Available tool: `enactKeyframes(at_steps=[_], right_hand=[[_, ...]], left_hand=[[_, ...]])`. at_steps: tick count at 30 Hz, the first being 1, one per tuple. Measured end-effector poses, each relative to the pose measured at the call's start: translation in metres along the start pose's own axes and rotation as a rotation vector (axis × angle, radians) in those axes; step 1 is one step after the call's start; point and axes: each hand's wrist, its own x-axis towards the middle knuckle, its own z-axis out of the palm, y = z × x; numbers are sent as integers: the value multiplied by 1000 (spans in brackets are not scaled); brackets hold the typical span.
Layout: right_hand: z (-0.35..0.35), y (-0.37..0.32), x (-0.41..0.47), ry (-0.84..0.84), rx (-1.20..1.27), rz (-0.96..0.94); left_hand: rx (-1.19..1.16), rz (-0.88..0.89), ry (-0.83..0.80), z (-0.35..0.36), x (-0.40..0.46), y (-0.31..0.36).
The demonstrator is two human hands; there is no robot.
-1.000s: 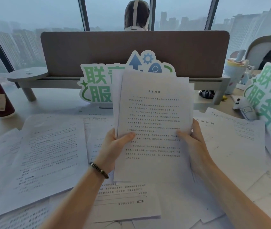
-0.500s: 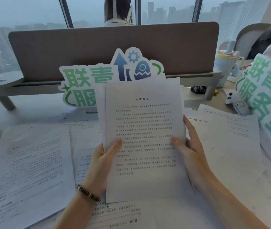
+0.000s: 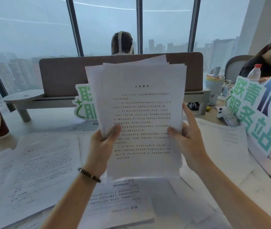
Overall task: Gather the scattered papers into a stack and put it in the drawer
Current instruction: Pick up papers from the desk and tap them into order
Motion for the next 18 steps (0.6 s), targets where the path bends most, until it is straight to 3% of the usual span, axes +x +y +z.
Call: enactKeyframes(at_steps=[10, 18], right_hand=[[13, -25, -5, -85, -84, -178], [17, -10, -7, -76, -20, -99]], left_hand=[[-54, 109, -73, -7, -5, 24], [-58, -7, -145, -17, -8, 18]])
